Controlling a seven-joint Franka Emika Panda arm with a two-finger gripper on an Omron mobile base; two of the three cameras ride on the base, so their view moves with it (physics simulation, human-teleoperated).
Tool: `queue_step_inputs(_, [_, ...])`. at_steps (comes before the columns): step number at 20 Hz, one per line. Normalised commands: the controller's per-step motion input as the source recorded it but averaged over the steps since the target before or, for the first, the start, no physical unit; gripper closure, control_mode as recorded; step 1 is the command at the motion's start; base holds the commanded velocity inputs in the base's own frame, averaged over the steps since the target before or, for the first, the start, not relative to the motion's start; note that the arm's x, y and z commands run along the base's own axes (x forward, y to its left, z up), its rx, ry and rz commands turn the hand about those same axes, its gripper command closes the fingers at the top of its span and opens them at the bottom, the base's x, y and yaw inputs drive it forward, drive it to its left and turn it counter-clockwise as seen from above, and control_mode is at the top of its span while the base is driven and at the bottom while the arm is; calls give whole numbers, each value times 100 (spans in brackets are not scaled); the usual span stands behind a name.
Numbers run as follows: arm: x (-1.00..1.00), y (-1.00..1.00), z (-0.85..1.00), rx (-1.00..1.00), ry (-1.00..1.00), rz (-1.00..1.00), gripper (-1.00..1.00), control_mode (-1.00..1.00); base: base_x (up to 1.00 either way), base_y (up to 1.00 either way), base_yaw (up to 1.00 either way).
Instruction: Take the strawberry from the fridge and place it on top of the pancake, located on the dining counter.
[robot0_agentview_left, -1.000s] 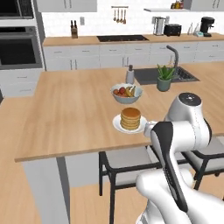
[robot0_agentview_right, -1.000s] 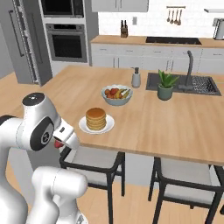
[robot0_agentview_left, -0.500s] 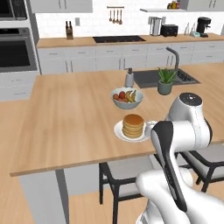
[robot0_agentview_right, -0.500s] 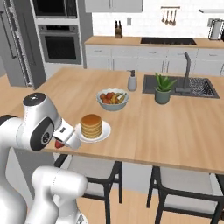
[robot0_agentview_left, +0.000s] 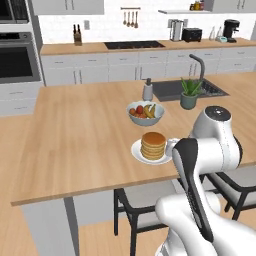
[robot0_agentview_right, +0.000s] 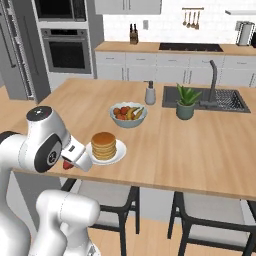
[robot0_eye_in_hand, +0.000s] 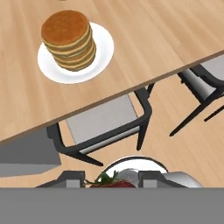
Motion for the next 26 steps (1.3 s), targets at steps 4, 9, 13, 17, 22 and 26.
queue_step_inputs(4, [0,0,0,0,0,0,100,100,34,43,-1])
queue_step_inputs(9, [7,2,2,0,0,2,100,-100,19,19,0])
queue_step_inputs(13, [24,2,20,-2,4,7,100,-100,0,0,0])
queue_step_inputs(17, [65,-2,24,-2,12,20,100,-100,0,0,0])
queue_step_inputs(22, [100,0,39,-1,18,20,100,-100,0,0,0])
queue_step_inputs(26, [100,0,40,-1,20,21,100,-100,0,0,0])
